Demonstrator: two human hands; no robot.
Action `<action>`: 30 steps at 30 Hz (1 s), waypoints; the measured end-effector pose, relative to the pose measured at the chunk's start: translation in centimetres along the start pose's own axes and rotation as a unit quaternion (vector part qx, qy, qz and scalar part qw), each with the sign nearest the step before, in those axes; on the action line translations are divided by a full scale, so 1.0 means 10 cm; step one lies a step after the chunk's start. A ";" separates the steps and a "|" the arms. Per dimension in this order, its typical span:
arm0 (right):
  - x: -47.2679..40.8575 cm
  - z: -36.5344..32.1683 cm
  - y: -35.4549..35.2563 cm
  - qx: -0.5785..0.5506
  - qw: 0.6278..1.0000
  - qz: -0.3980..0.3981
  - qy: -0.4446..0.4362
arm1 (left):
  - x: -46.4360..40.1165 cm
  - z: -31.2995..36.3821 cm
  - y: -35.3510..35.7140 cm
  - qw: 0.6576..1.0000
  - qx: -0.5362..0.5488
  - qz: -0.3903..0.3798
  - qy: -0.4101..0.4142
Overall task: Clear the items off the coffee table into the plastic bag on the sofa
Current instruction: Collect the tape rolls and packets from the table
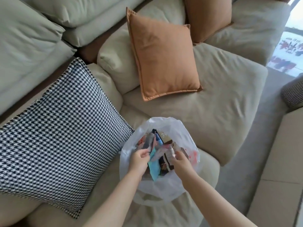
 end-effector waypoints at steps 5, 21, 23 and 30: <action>0.21 0.05 -0.18 -0.040 0.999 -0.021 -0.013 | 0.21 0.16 0.15 0.996 -0.074 0.002 0.053; 0.67 1.53 -2.28 -0.017 0.991 0.130 -0.020 | 1.33 0.13 2.53 0.944 -0.230 -0.206 0.113; 0.70 1.83 -2.58 -0.029 0.989 0.145 -0.012 | 1.45 0.06 2.88 0.936 -0.254 -0.218 0.110; 0.73 2.93 -3.58 -0.079 0.977 0.192 0.050 | 1.92 -0.12 4.14 0.894 -0.338 -0.272 0.113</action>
Point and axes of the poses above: each hand's wrist, its own x-axis away from the middle knuckle, its own y-axis out of the palm, z = x × y, the point moved 6 cm from there along -x, towards the middle knuckle, and after that the axes turned 4 degrees about x, right-handed, at the moved point
